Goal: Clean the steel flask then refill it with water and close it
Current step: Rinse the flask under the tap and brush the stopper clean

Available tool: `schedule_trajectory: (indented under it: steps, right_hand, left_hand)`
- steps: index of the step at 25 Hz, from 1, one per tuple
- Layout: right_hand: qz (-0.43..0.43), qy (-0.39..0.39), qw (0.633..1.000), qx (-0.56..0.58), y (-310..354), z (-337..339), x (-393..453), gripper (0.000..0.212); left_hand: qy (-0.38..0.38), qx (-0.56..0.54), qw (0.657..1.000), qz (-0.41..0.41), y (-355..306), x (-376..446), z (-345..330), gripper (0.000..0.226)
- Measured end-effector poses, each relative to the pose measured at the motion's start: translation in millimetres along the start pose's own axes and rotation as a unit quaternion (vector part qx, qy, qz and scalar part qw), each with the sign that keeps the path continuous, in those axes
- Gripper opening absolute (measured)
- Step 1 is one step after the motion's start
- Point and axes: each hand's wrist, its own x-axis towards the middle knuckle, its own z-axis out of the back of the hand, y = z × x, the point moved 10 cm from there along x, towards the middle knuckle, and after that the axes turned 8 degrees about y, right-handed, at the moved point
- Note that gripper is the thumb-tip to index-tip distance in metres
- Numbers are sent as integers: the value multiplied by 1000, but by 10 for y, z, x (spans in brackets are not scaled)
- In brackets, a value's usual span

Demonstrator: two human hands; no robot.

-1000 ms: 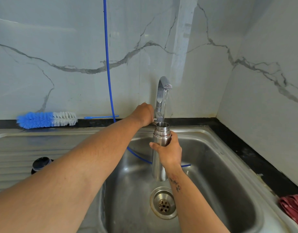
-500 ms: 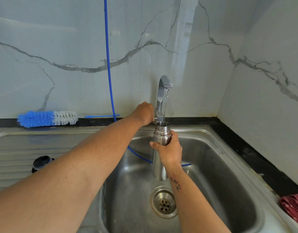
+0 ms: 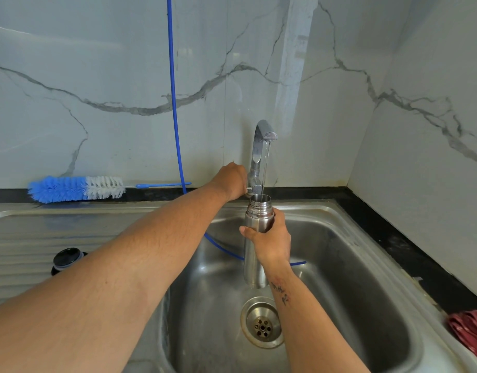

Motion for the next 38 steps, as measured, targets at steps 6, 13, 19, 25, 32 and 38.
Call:
schedule_trajectory:
  steps: [6,13,19,25,32,38]
  right_hand:
    - [-3,-2,1000,1,1,10,-7,75]
    - [0,-6,1000,-2,-5,2,-4,77]
    - [-1,-7,1000,-3,-4,11,-6,78]
    - [-5,-11,1000,1,-4,14,-7,77]
    - [-5,-10,1000,3,-10,17,-5,78]
    - [-9,-10,1000,1,-15,5,-17,79]
  left_hand:
    - [-5,-6,1000,2,19,0,2,7]
    - [-2,-9,1000,3,42,7,-12,10]
    - [-3,-27,1000,8,67,13,-23,9]
    - [-5,-38,999,3,81,6,-38,8]
    - [7,-23,1000,-2,61,-12,-75,7]
    - [29,9,999,-12,70,-20,-101,8]
